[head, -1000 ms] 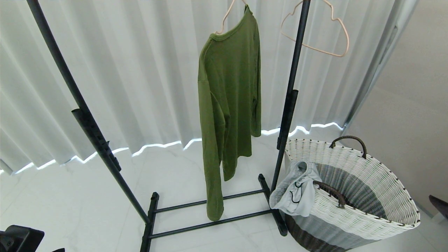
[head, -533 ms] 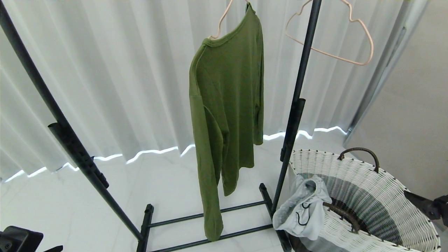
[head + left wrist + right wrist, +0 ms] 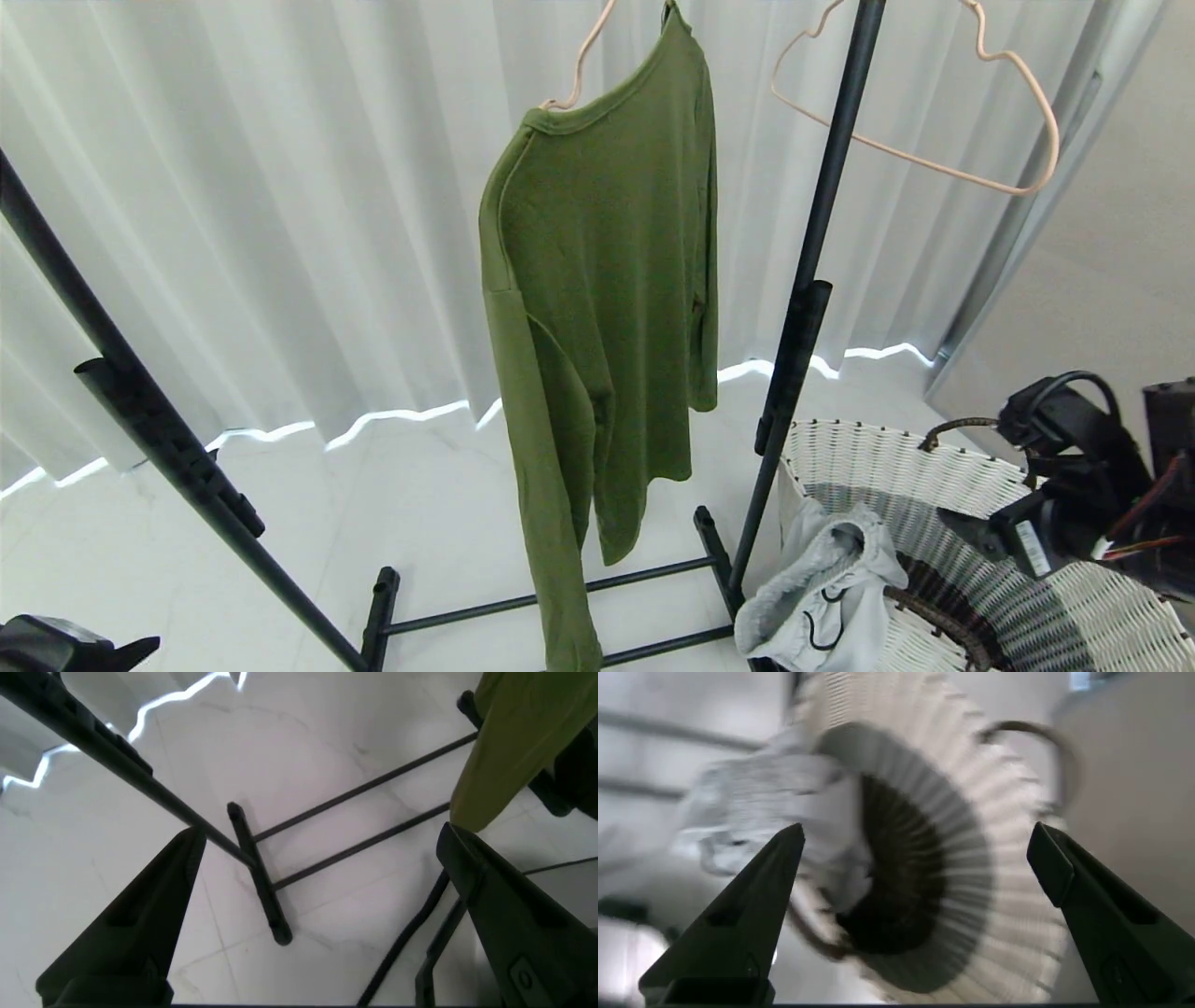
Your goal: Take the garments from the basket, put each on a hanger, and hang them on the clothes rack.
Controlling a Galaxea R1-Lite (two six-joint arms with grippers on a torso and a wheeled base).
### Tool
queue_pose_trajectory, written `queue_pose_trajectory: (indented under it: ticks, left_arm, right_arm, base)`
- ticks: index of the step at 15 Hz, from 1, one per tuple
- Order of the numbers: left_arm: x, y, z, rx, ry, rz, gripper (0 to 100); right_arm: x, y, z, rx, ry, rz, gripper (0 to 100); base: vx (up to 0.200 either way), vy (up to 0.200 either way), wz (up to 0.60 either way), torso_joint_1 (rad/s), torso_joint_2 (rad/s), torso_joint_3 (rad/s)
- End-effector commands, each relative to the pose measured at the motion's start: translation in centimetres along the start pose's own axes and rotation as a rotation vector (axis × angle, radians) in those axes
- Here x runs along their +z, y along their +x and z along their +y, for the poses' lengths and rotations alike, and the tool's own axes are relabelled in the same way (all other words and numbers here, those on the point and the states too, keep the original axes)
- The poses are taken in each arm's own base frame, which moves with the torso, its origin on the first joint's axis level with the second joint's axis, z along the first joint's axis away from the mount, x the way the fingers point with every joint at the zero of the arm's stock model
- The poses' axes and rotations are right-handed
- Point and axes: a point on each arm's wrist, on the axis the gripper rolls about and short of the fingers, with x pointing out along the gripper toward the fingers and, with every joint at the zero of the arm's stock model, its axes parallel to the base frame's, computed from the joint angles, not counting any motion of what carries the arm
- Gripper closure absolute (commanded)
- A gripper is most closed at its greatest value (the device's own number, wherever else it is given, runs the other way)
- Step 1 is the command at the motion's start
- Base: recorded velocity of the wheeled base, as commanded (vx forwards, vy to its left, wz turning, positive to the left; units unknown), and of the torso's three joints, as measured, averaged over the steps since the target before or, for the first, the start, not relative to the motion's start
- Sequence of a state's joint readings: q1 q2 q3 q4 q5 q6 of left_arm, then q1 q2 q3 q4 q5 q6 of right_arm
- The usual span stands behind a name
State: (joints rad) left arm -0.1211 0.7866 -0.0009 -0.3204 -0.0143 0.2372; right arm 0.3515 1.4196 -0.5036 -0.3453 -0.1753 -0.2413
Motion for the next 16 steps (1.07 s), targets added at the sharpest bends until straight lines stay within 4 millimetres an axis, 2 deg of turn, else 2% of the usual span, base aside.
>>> queue_pose_trajectory:
  ticks: [1,3,4,5,9,14,15,16]
  left_arm:
    - [0.0,-0.5,0.0,0.007,0.003,-0.041,0]
    - [0.0,-0.7,0.0,0.012,0.007,-0.059,0]
    - [0.0,-0.7,0.0,0.015,0.007,-0.063,0]
    - [0.0,-0.7,0.0,0.015,0.007,-0.063,0]
    - [0.0,-0.7,0.0,0.006,0.010,-0.061,0]
    - [-0.2,-0.7,-0.4,-0.056,0.038,-0.050,0]
    - [-0.2,-0.7,-0.4,-0.056,0.038,-0.049,0]
    - [-0.2,-0.7,-0.4,-0.056,0.038,-0.049,0]
  right_arm:
    - [-0.4,4.2,3.9,0.122,-0.083,0.097,0]
    - [0.0,6.0,5.0,0.142,-0.102,0.105,0]
    - [-0.3,7.4,5.5,0.146,-0.114,0.134,0]
    - [-0.7,7.9,5.7,0.147,-0.115,0.156,0]
    - [-0.9,9.3,5.0,0.044,-0.103,0.195,0]
    - [-0.1,9.6,4.8,0.028,-0.093,0.162,0]
    - [-0.2,9.6,4.8,0.027,-0.093,0.163,100]
    - [-0.2,9.6,4.8,0.025,-0.094,0.163,100]
  base:
    - [0.000,0.000,0.00,0.000,0.00,0.000]
    - [0.000,0.000,0.00,0.000,0.00,0.000]
    - [0.000,0.000,0.00,0.000,0.00,0.000]
    - [0.000,0.000,0.00,0.000,0.00,0.000]
    - [0.000,0.000,0.00,0.000,0.00,0.000]
    - [0.000,0.000,0.00,0.000,0.00,0.000]
    - [0.000,0.000,0.00,0.000,0.00,0.000]
    - [0.000,0.000,0.00,0.000,0.00,0.000]
